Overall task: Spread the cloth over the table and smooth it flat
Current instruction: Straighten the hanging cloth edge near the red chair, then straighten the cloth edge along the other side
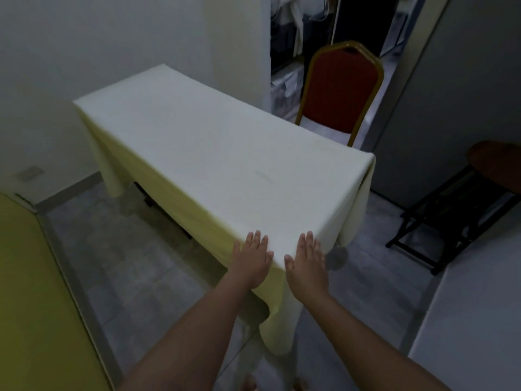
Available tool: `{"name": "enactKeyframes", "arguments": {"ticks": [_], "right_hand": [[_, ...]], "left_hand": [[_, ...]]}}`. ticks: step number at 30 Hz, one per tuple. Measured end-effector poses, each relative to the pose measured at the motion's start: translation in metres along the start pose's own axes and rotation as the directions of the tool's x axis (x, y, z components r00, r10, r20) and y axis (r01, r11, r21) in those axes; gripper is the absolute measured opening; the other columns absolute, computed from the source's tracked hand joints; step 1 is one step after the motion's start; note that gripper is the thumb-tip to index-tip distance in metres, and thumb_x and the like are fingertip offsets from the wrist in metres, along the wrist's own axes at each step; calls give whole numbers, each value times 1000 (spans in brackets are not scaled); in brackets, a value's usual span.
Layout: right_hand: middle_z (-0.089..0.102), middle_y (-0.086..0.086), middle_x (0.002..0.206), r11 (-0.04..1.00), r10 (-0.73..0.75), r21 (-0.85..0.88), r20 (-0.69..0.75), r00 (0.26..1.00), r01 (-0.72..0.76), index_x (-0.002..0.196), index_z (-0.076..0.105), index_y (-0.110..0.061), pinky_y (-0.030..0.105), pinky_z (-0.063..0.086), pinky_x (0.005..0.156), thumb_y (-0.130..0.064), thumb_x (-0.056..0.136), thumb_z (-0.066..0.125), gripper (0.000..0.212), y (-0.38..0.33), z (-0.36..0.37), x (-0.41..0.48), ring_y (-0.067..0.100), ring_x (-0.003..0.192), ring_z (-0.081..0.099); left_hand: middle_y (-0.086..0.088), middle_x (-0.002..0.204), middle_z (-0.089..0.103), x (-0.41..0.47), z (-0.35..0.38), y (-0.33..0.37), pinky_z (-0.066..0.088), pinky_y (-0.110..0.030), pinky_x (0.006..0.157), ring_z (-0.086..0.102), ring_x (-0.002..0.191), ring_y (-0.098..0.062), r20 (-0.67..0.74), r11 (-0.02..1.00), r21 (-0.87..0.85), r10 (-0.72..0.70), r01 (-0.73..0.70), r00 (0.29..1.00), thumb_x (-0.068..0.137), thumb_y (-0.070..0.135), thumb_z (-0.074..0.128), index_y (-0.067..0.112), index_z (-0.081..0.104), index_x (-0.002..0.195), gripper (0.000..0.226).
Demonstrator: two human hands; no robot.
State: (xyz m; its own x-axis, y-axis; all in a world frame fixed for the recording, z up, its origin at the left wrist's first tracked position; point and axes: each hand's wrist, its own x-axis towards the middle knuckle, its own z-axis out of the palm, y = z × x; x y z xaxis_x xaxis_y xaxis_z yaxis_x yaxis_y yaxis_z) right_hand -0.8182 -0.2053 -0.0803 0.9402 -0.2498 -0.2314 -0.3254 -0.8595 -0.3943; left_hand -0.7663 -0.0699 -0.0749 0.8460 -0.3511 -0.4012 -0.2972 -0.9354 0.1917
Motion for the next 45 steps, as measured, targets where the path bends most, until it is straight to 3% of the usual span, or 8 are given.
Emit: {"name": "enactKeyframes", "arguments": {"ticks": [9, 15, 20, 29, 45], "right_hand": [[-9, 8, 160, 965, -124, -223, 74, 990, 137, 152, 0, -11, 43, -7, 117, -43, 102, 18, 63, -5, -1, 6, 27, 146, -12], [-7, 10, 160, 911, -259, -298, 121, 958, 284, 152, 2, -9, 43, -4, 118, -42, 102, 18, 62, -45, 4, 26, 28, 147, -10], [-3, 11, 160, 878, -337, -299, 168, 926, 373, 152, 6, -9, 44, 1, 119, -39, 103, 20, 60, -117, 18, 61, 30, 147, -6], [0, 10, 160, 846, -406, -275, 223, 886, 457, 152, 10, -9, 45, 1, 118, -35, 102, 26, 58, -283, 73, 122, 29, 147, -4], [8, 11, 160, 794, -463, -215, 390, 796, 568, 150, 19, -9, 47, 8, 118, -33, 101, 34, 56, -514, 172, 224, 31, 147, 5]], "left_hand": [[-4, 162, -2, -16, -2, -22, 0, -48, 119, -4, 149, -19, -61, 999, -29, -27, 25, 998, 104, 37, 12, 16, 5, 154, 54], [-5, 162, 0, -7, -19, -65, 2, -48, 118, -1, 149, -19, -109, 993, -52, -107, 102, 988, 104, 38, 14, 16, 6, 154, 55], [-8, 161, 4, 3, -50, -129, 1, -48, 118, -1, 149, -23, -116, 984, -74, -173, 165, 978, 105, 36, 15, 12, 9, 153, 55], [-10, 161, -6, 15, -111, -294, -3, -50, 118, -7, 148, -25, -55, 951, -79, -304, 299, 951, 105, 38, 14, 9, 4, 153, 58], [-10, 161, -5, 33, -149, -537, -3, -48, 117, -6, 148, -25, -31, 844, -202, -513, 497, 858, 104, 38, 14, 10, 6, 153, 57]]}}
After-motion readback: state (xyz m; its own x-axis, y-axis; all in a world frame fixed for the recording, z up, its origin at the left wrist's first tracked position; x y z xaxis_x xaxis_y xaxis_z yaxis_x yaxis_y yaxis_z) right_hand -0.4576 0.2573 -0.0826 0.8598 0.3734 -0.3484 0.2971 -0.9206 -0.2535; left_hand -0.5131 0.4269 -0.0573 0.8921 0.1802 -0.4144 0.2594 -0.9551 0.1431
